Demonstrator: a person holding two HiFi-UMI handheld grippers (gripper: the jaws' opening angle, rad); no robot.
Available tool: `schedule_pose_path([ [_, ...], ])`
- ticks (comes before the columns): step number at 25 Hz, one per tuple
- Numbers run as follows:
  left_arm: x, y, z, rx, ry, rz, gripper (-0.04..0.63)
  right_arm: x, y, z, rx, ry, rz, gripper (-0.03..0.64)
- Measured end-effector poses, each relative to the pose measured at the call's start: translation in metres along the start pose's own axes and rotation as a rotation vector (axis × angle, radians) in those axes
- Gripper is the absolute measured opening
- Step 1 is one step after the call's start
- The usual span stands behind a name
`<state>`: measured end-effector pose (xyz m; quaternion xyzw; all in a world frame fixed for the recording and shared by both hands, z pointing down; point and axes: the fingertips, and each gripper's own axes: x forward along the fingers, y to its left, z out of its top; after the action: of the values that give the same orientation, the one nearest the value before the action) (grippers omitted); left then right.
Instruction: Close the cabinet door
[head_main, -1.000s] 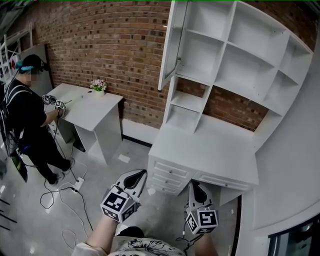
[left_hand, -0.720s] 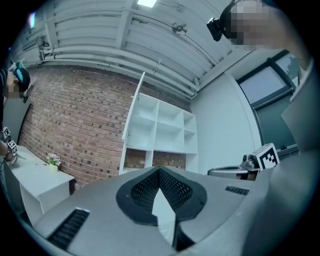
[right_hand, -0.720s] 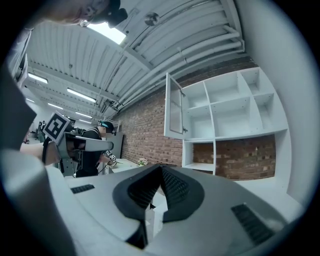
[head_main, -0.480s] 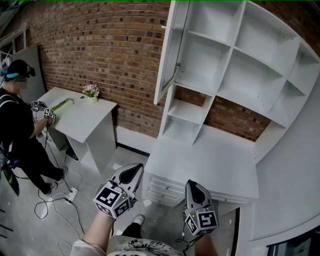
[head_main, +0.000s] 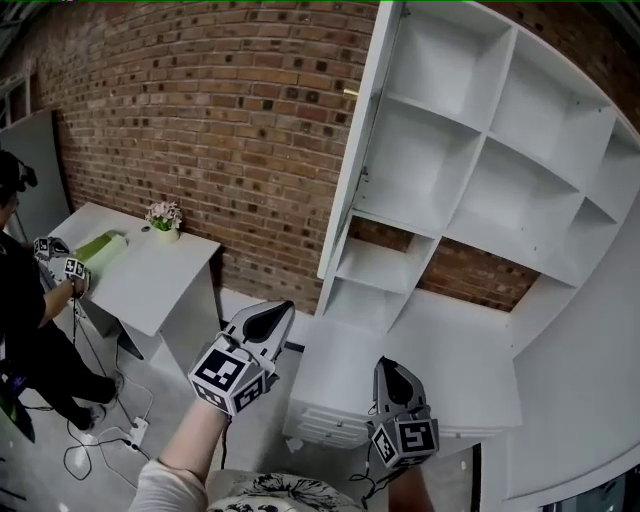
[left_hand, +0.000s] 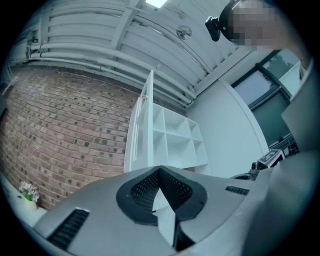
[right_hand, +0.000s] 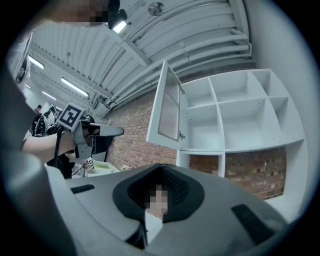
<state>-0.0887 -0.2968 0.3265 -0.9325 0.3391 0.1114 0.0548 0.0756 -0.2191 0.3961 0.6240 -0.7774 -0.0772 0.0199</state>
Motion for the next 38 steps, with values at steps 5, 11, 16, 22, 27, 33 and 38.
schedule_pose_path([
  [5,0.051,0.035,0.041,0.035,-0.072,-0.116,0.012,0.047,-0.002,0.003,-0.024,-0.015,-0.017,0.008],
  [11,0.101,0.051,0.103,0.061,-0.184,-0.228,0.012,0.078,-0.008,0.007,-0.057,-0.02,-0.027,0.008],
  [16,0.131,0.062,0.161,0.024,-0.243,-0.345,0.061,0.086,-0.016,0.002,-0.076,-0.009,-0.056,0.008],
  [22,0.157,0.081,0.22,-0.072,-0.308,-0.423,0.113,0.089,-0.025,-0.018,-0.067,0.029,-0.094,0.008],
  [27,0.167,0.074,0.248,-0.013,-0.312,-0.51,0.135,0.098,-0.03,-0.014,-0.098,0.027,-0.107,0.008],
  [33,0.18,0.071,0.272,-0.041,-0.32,-0.549,0.163,0.11,-0.027,-0.003,-0.113,0.015,-0.106,0.008],
  [38,0.185,0.066,0.282,-0.03,-0.297,-0.594,0.178,0.112,-0.02,0.002,-0.168,0.014,-0.087,0.008],
])
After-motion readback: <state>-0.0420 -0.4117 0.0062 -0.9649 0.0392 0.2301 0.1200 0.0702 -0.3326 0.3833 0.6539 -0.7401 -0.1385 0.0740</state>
